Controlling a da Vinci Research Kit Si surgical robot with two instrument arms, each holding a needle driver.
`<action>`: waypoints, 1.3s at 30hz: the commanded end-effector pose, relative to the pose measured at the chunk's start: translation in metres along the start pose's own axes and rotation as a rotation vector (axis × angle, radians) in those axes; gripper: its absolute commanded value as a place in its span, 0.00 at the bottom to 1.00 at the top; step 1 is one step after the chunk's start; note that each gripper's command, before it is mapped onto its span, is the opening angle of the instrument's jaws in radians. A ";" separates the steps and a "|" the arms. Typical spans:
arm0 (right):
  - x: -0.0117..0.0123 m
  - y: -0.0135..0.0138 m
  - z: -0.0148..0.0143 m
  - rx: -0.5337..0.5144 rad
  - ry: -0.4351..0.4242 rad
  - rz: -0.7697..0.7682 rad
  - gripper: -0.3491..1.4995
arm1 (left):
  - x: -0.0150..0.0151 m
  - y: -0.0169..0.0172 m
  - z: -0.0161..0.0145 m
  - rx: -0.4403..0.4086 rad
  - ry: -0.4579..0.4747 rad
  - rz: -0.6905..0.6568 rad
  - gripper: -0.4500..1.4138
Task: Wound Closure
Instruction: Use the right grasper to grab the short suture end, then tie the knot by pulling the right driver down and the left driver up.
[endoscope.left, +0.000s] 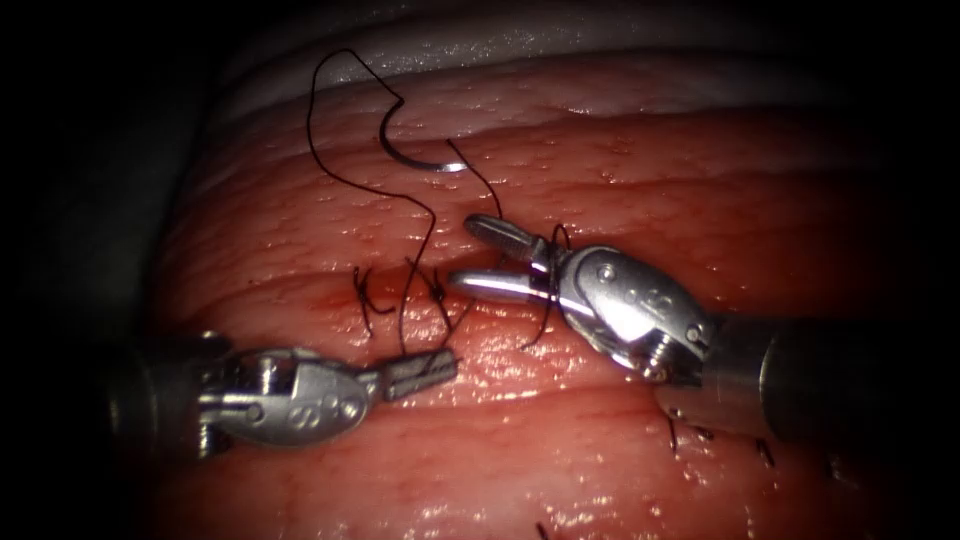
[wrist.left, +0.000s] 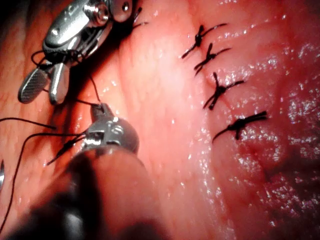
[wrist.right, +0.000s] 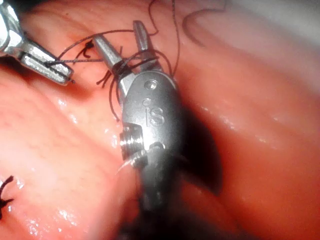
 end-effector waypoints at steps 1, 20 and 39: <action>-0.0003 -0.0002 0.0008 -0.007 -0.002 -0.001 0.56 | -0.0002 0.0002 0.0007 0.002 0.000 -0.001 0.00; -0.0014 0.0013 0.0071 -0.265 -0.306 -0.123 0.16 | -0.0048 -0.0050 0.0037 0.064 -0.048 -0.028 0.00; -0.0006 -0.0017 0.0018 -0.228 -0.228 -0.136 0.00 | -0.0089 -0.0107 0.0060 0.061 -0.083 -0.073 0.00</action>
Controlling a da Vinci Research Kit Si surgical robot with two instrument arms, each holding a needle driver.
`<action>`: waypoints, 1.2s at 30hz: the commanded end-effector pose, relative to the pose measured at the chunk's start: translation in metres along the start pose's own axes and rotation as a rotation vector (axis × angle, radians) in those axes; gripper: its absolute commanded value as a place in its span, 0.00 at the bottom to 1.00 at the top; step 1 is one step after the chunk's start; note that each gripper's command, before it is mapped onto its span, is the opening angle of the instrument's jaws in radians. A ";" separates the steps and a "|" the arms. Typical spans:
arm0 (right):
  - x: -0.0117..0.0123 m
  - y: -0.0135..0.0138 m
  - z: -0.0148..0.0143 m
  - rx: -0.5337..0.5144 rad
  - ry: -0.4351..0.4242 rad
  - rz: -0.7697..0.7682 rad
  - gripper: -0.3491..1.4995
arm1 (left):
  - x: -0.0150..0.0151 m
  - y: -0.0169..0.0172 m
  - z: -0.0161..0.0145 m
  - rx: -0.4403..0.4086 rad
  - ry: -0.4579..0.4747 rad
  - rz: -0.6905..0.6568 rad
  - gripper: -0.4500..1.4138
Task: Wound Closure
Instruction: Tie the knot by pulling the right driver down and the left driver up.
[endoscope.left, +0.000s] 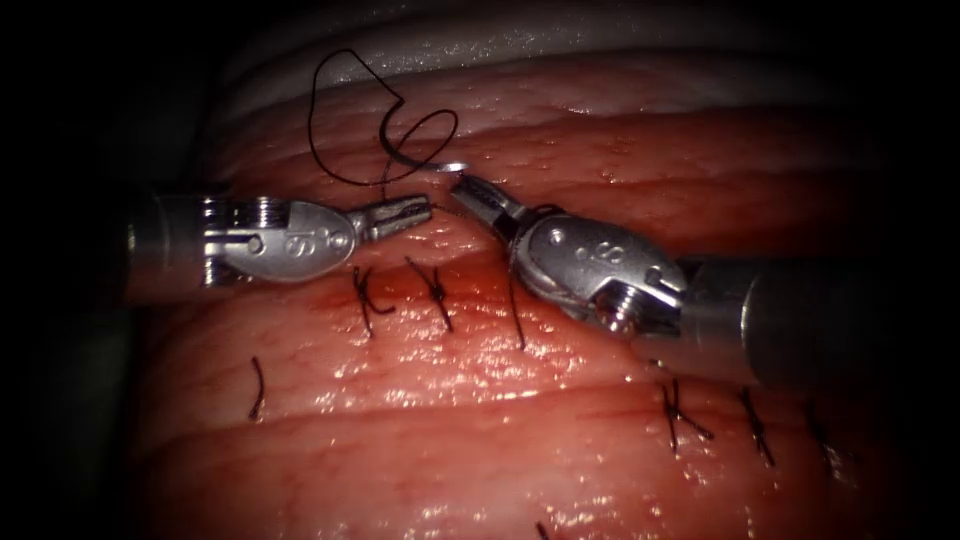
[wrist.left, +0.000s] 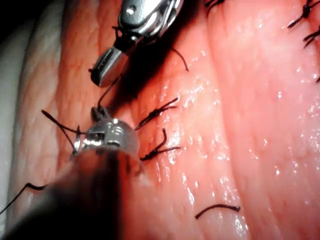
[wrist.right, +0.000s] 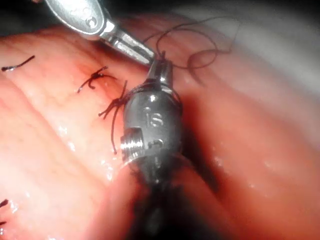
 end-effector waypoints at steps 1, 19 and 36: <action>-0.0009 -0.0006 -0.0005 0.002 0.003 -0.003 0.00 | -0.0006 -0.0009 0.0013 -0.002 -0.002 -0.005 0.00; -0.0026 -0.0049 -0.0094 0.019 -0.092 0.023 0.00 | -0.0060 -0.0140 0.0108 0.032 -0.039 -0.099 0.00; -0.0027 -0.0057 -0.0103 0.023 -0.128 0.011 0.00 | -0.0073 -0.0221 0.0151 0.139 0.015 -0.106 0.00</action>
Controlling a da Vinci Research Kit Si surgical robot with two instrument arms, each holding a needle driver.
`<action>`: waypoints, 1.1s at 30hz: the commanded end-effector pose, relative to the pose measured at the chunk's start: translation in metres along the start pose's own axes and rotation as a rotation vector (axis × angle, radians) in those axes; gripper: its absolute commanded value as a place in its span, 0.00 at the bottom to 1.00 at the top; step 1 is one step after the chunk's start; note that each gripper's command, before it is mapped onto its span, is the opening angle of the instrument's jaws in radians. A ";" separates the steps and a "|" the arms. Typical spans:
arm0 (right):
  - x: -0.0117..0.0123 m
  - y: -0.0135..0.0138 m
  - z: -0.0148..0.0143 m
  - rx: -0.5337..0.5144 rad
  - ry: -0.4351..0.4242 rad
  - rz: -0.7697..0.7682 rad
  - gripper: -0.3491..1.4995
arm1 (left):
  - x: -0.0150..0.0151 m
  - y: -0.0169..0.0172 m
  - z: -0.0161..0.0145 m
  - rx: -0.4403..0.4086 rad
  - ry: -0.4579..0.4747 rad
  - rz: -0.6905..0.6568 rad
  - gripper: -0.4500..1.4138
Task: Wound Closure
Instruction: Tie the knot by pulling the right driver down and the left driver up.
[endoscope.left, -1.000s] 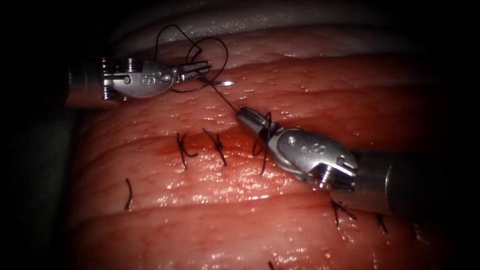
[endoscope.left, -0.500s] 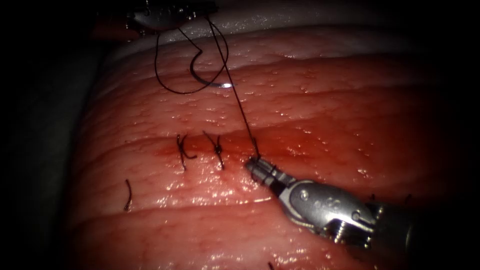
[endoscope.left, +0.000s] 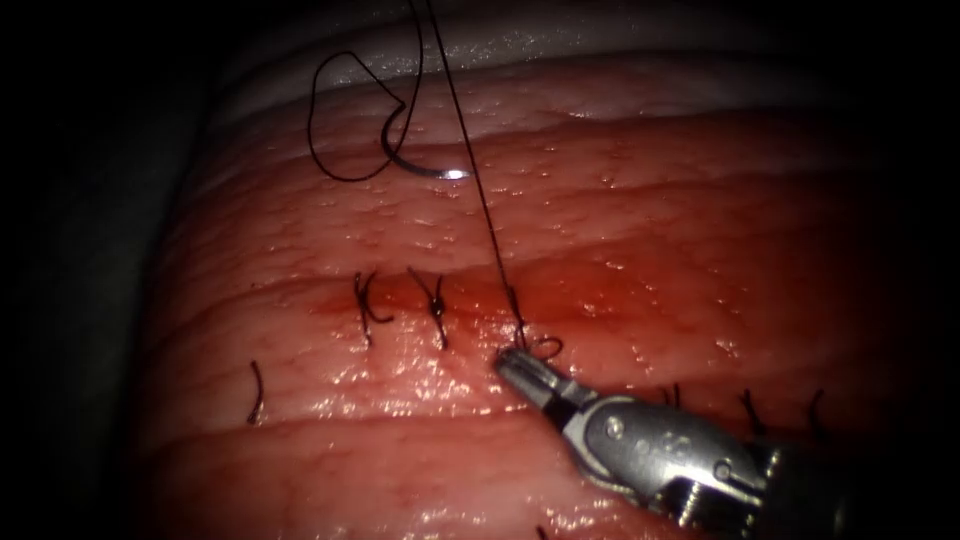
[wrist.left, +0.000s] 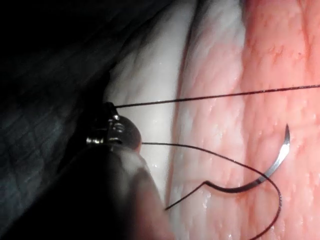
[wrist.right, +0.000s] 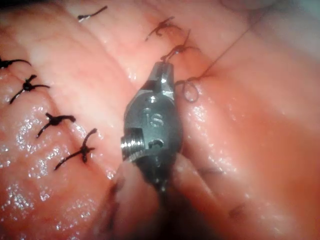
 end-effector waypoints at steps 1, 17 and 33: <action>-0.0007 -0.0005 0.0007 0.006 0.001 -0.001 0.00 | 0.0002 -0.0007 0.0011 0.000 0.005 0.015 0.00; -0.0011 -0.0022 -0.0004 0.146 0.071 -0.046 0.00 | 0.0001 -0.0052 0.0049 0.067 0.073 0.019 0.00; -0.0042 -0.0034 -0.0004 0.267 0.030 -0.197 0.00 | -0.0019 -0.0080 0.0103 0.143 0.103 0.012 0.00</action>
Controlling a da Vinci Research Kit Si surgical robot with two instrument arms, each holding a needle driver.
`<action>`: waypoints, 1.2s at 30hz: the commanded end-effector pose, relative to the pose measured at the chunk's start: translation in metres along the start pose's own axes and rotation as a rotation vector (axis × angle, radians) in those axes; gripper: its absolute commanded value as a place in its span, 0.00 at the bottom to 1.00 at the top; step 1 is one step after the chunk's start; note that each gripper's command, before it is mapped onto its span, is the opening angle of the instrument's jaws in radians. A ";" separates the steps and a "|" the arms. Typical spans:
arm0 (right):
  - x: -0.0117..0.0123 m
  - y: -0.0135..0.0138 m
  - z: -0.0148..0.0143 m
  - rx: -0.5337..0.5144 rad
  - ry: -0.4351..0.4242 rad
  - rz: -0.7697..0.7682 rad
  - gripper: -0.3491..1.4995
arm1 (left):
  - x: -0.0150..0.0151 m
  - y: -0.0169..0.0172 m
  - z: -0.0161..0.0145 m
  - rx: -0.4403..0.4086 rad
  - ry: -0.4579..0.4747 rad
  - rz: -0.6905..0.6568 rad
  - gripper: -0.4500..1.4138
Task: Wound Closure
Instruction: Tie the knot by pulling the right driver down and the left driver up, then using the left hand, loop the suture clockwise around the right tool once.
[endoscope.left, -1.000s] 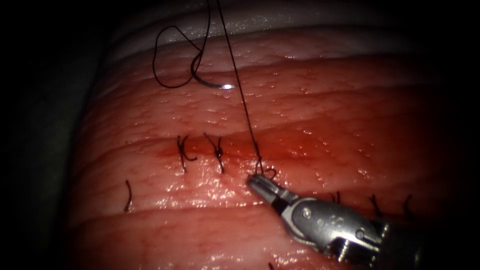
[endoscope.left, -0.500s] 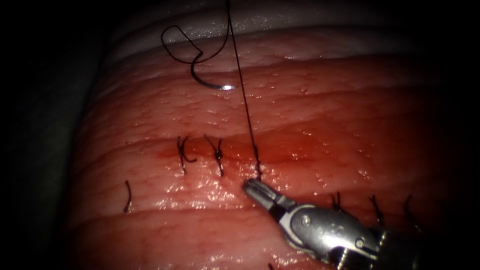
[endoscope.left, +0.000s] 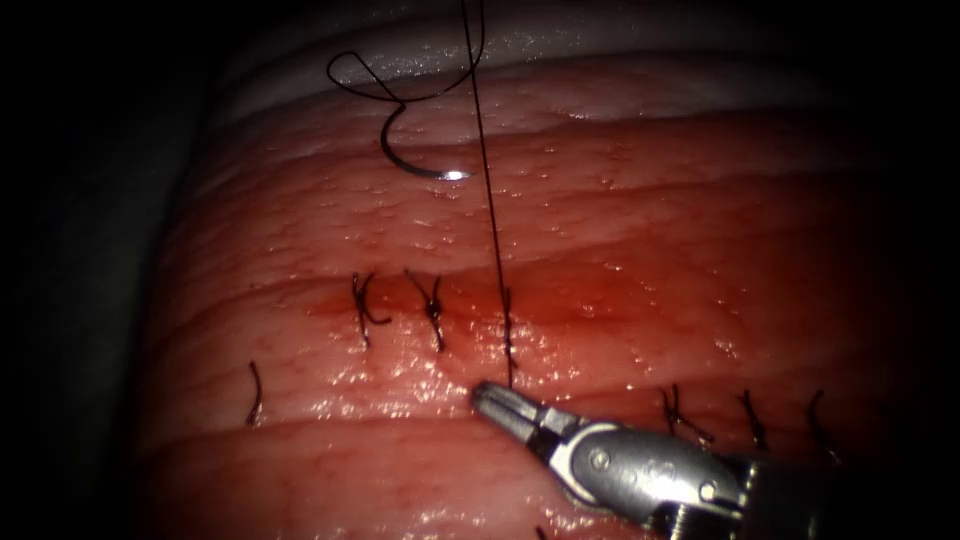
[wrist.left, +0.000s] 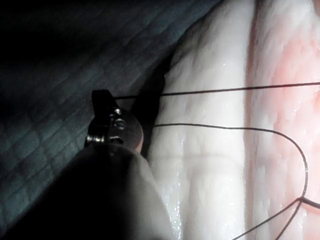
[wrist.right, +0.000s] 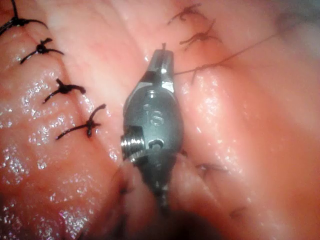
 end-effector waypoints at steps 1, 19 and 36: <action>-0.0006 -0.0006 0.0006 0.002 0.000 -0.001 0.00 | 0.0000 -0.0003 0.0011 0.004 0.005 0.001 0.00; 0.0003 0.0024 -0.0005 -0.017 0.095 0.019 0.53 | 0.0001 0.0041 -0.0063 -0.138 -0.038 -0.031 0.00; 0.0068 0.0061 -0.0035 -0.003 0.165 0.138 0.51 | 0.0049 0.0138 -0.0281 -0.165 -0.287 0.066 0.00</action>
